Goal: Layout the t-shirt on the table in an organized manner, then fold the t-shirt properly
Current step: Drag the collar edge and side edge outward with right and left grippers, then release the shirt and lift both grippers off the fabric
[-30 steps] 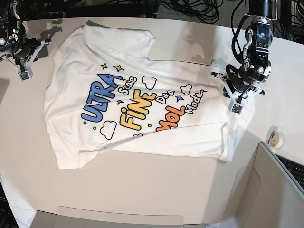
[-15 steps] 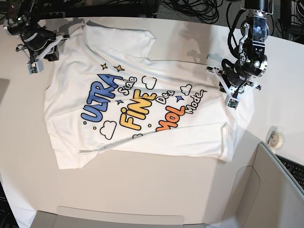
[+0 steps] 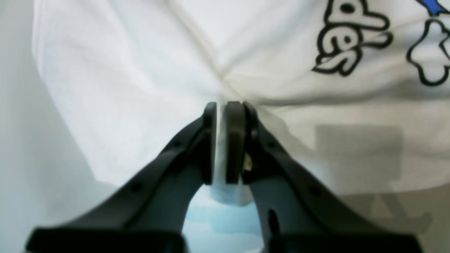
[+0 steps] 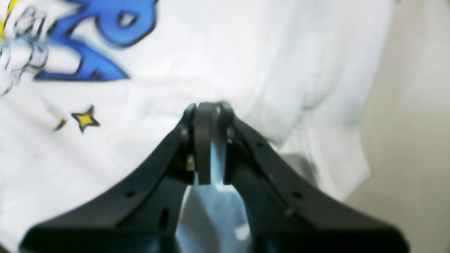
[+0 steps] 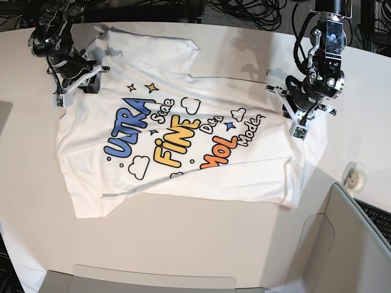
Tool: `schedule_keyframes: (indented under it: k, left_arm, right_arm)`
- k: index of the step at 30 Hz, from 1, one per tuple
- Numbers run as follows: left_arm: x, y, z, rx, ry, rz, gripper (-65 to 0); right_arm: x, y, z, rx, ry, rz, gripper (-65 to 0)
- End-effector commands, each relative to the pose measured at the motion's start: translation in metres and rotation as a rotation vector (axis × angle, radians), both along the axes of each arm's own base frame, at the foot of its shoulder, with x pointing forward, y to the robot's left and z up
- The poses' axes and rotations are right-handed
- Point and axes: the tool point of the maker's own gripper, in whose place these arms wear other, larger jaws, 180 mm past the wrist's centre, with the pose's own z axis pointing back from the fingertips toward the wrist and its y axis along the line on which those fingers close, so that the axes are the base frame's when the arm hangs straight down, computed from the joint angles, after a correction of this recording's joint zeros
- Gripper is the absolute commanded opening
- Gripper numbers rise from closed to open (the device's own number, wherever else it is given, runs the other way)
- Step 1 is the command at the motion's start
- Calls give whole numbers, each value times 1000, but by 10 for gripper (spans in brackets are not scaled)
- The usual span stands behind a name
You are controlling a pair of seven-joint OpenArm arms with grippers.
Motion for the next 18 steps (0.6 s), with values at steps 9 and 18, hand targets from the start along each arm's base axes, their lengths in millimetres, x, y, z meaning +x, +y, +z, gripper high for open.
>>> schedule_keyframes:
  k: [9, 18]
  left_arm:
    - [-23, -44, -17, -128, 33, 25, -598]
    - [-51, -78, -23, -216, 68, 37, -599]
  right_arm:
    - [-11, -94, -10, -232, 151, -29, -604]
    - [-8, -155, -2, -296, 185, -104, -604]
